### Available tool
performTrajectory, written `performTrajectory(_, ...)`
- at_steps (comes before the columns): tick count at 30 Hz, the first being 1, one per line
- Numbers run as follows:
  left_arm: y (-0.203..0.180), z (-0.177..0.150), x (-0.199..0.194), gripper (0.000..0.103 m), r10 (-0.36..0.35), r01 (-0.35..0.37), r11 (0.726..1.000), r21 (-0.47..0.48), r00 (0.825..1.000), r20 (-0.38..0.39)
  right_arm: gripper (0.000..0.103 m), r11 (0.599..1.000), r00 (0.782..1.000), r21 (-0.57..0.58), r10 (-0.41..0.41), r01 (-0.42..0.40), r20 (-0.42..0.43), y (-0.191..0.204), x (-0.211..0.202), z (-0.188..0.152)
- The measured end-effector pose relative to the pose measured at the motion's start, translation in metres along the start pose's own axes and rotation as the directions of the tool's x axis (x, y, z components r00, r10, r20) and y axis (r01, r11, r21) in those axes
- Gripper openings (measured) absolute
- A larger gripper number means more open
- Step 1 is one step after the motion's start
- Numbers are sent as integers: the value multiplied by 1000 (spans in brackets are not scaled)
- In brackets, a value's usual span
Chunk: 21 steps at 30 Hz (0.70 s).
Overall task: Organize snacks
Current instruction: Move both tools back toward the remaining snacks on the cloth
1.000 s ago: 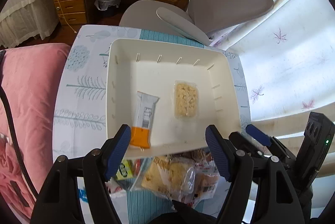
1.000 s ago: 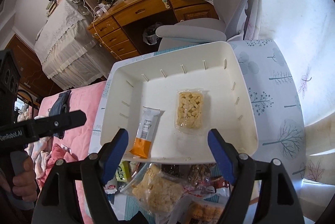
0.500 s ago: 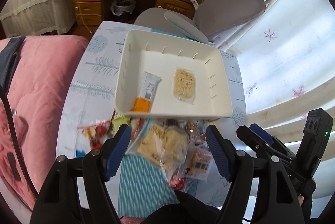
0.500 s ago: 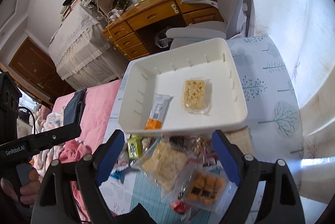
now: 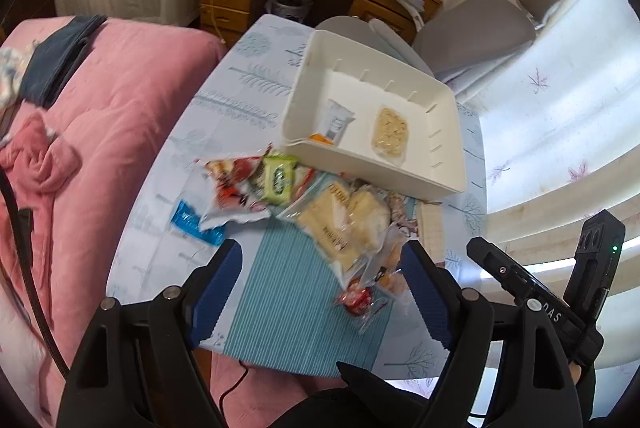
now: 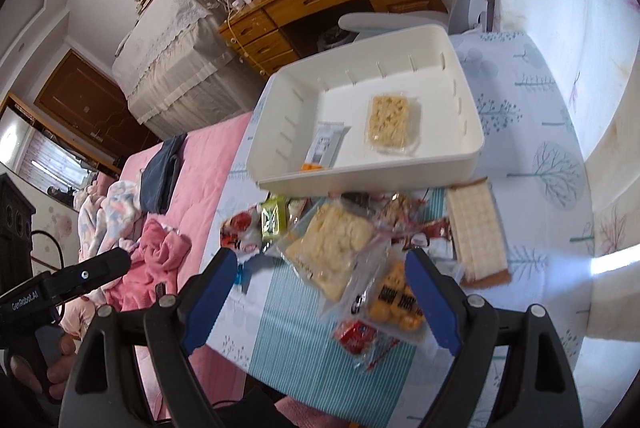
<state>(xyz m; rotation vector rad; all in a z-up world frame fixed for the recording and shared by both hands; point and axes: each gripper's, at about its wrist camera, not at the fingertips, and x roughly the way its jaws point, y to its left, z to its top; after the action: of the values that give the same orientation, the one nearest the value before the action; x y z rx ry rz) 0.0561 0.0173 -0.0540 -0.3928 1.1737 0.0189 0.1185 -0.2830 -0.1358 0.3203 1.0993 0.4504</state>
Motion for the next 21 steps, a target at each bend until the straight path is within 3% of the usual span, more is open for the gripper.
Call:
performTrajectory(5,19,-10,-5,88,19,-19,1000,-5,1000,6,87,999,999,24,22,-21,-28,3,4,-12)
performTrajectory(11,45,-7,5,89,44,-43,999,29,999,-26,95,997,997,67,33,-28,-66,9,14,-24)
performTrajectory(14,59,1,14,94,35,-32,998,48,998,-57,96,993,996,116,19,-9,-89,12,24,-29)
performTrajectory(21,82,30,47,94,35,-9,986,169,988,-150,97,954,989,293,-27,68,-142,13,53,-48)
